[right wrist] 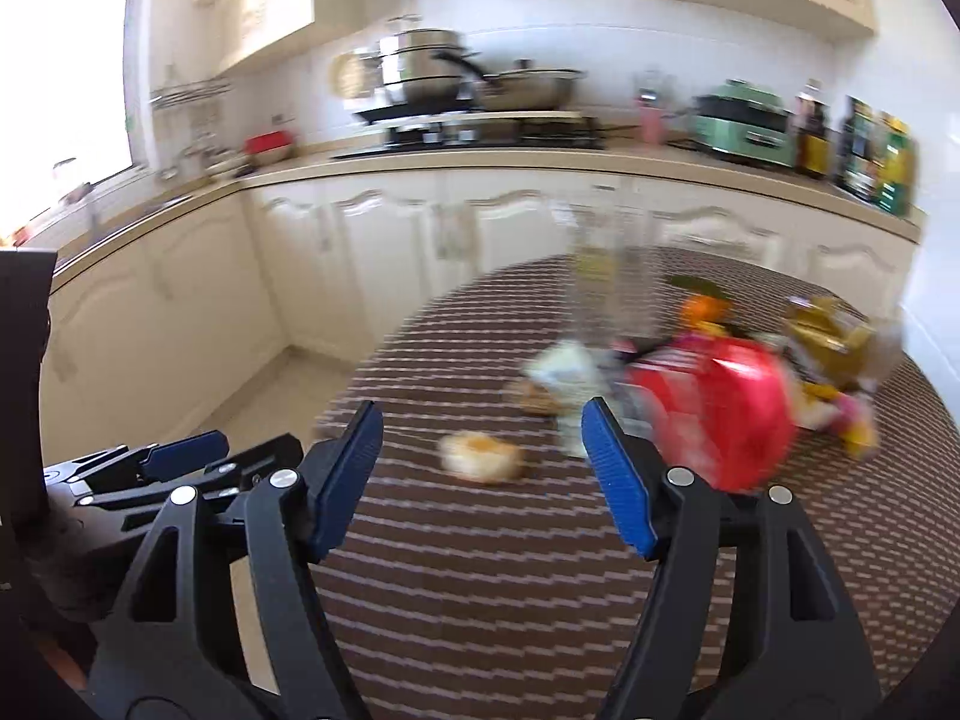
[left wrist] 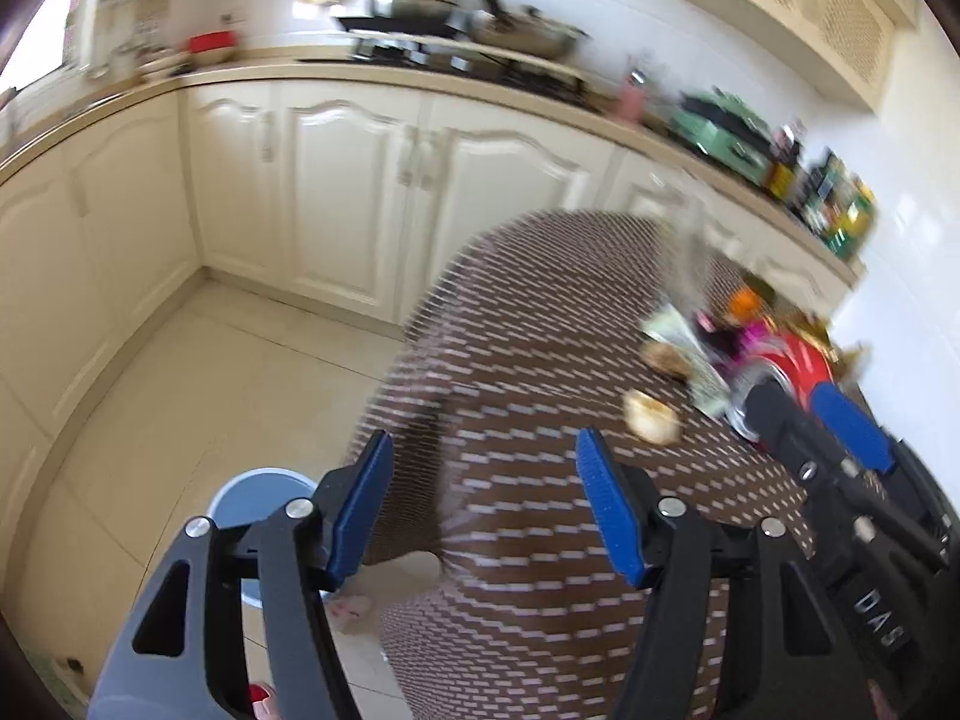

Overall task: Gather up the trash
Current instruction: 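Return to the table and grasp another orange peel with the left tool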

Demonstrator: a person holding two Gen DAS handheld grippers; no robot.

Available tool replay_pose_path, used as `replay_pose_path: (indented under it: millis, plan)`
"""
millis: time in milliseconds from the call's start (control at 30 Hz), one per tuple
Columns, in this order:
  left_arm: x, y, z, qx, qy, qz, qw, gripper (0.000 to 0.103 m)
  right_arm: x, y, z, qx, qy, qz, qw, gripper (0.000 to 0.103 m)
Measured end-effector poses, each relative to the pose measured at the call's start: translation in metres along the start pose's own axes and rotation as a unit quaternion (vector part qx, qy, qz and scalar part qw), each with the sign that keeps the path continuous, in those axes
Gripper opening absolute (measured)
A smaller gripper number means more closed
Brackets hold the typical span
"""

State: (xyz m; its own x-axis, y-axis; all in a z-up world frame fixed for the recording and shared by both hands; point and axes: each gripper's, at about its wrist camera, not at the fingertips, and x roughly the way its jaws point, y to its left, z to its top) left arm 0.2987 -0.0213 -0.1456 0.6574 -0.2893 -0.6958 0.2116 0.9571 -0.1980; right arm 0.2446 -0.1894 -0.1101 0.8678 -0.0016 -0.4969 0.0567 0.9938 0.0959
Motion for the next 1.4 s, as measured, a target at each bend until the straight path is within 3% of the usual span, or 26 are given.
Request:
replay_pose_path:
  millis: [300, 800, 833, 900, 933, 1033, 1333, 1400]
  plan:
    - [0.04, -0.058, -0.003, 0.054, 0.043, 0.002, 0.9977, 0.063, -0.01, -0.079, -0.007, 0.06, 0.002, -0.036, 0.998, 0.072]
    - [0.068, -0.091, 0.008, 0.101, 0.046, 0.054, 0.9924, 0.062, 0.002, -0.109, -0.005, 0.089, 0.021, -0.051, 0.994, 0.079]
    - [0.068, -0.092, 0.008, 0.102, 0.044, 0.055, 0.9923, 0.059, 0.003, -0.115, -0.004, 0.093, 0.023, -0.056, 0.994, 0.079]
    - [0.067, -0.093, 0.009, 0.105, 0.038, 0.062, 0.9918, 0.037, 0.004, -0.118, -0.003, 0.095, 0.024, -0.06, 0.993, 0.079]
    - [0.067, -0.092, 0.009, 0.104, 0.037, 0.064, 0.9918, 0.037, 0.005, -0.122, -0.002, 0.098, 0.025, -0.064, 0.993, 0.08]
    - [0.064, -0.089, 0.011, 0.098, 0.031, 0.053, 0.9933, 0.037, 0.012, -0.131, 0.001, 0.099, 0.034, -0.076, 0.992, 0.081]
    - [0.045, -0.083, 0.014, 0.075, 0.001, 0.016, 0.997, 0.037, 0.054, -0.137, 0.013, 0.09, 0.08, -0.051, 0.991, 0.081]
    - [0.043, -0.083, 0.014, 0.074, -0.002, 0.013, 0.9971, 0.037, 0.057, -0.137, 0.013, 0.089, 0.085, -0.041, 0.992, 0.074]
